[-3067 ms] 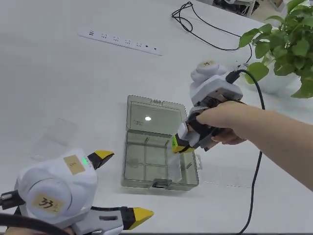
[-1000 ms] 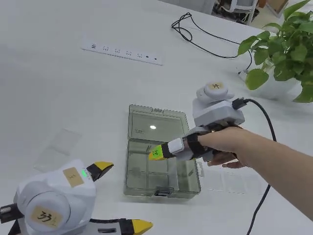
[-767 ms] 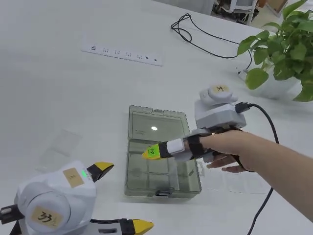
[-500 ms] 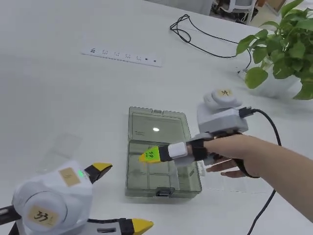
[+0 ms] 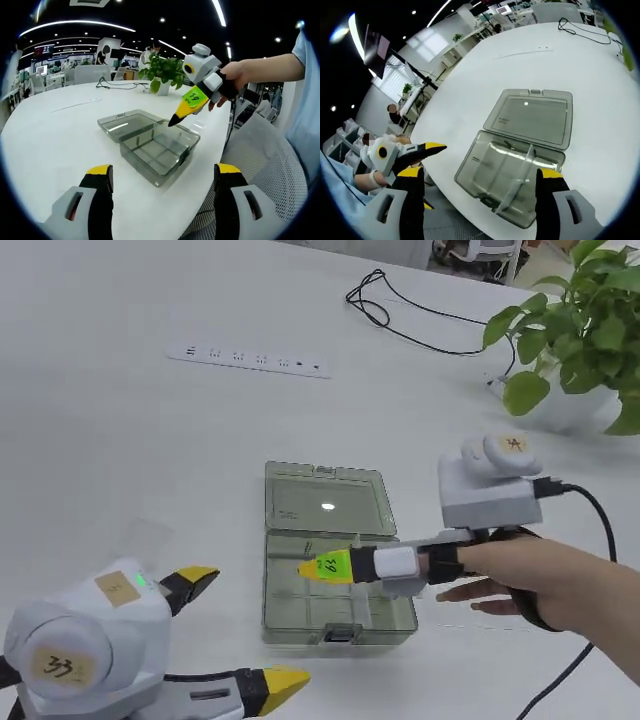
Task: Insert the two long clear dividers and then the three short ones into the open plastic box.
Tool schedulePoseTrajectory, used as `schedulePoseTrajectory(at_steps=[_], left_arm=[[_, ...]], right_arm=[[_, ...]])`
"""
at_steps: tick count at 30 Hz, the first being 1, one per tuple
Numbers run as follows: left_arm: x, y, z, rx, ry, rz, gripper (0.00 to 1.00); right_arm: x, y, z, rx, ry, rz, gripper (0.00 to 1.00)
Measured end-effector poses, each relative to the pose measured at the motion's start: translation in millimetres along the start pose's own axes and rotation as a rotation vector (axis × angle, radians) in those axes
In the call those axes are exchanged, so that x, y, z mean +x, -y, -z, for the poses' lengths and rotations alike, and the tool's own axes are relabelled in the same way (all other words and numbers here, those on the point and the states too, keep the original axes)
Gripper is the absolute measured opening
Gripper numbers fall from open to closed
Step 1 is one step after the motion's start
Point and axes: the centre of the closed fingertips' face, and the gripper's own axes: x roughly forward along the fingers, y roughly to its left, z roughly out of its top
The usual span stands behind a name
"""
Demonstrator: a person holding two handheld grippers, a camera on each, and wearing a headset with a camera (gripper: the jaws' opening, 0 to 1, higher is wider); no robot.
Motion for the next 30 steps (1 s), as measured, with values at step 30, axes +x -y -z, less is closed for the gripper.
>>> schedulePoseTrajectory(at_steps=[30], left_arm=[[-29.8, -70.1, 4.4, -0.149, -0.055, -0.167, 0.82]], right_arm=[[-70.1, 37.9, 14.4, -0.363, 0.312, 0.144, 1.0]])
